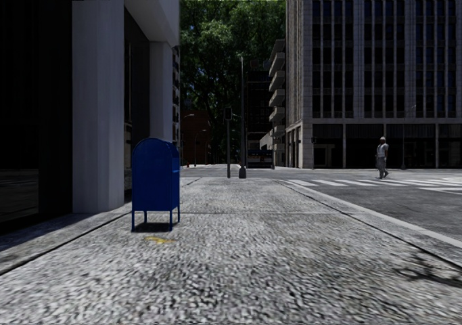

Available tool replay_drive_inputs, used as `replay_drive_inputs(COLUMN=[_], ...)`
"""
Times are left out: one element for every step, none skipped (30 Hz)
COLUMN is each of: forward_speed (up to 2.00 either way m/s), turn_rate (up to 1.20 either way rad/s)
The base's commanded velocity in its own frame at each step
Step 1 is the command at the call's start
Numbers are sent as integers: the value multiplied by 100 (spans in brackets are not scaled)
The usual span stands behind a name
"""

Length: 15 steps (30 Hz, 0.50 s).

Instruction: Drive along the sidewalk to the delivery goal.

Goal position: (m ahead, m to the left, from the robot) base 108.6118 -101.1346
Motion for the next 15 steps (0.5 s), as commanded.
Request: replay_drive_inputs(forward_speed=[200,200,200,200,200,200,200,200,200,200,200,200,200,200,200], turn_rate=[0,0,0,0,0,0,0,0,0,0,0,0,0,0,0])
